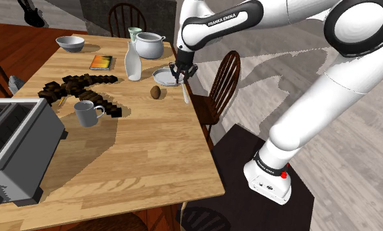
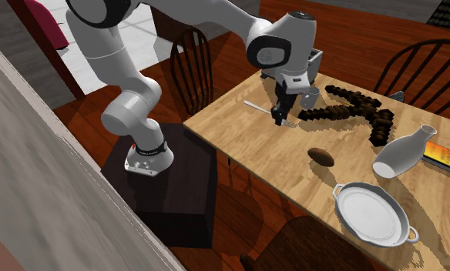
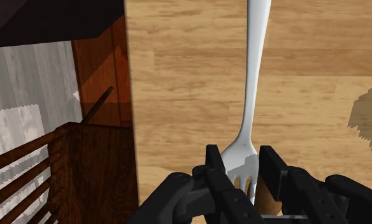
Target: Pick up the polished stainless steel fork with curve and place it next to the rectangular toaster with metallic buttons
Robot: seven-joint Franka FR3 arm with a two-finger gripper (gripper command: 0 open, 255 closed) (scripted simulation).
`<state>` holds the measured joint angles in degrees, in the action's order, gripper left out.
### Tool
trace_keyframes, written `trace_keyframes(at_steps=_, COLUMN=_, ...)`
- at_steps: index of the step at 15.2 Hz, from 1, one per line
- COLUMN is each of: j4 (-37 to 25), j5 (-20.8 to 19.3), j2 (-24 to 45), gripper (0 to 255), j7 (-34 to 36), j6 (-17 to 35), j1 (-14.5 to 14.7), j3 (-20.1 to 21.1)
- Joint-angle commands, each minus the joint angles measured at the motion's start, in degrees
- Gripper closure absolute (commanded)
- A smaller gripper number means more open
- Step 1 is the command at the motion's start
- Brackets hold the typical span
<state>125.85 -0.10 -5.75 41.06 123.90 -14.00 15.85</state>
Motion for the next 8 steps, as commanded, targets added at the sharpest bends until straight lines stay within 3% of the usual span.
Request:
trace_keyframes(at_steps=1, j4=-0.78, j5=0.22, j2=-0.65, gripper=255, j7=-0.20, j6=-1.44, j1=-0.01, j3=-0.07)
trace_keyframes(at_steps=8, j4=-4.57, j5=0.70, j2=-2.30, gripper=255, j7=-0.68, j6=-6.82, j1=-0.03, j3=-0.29)
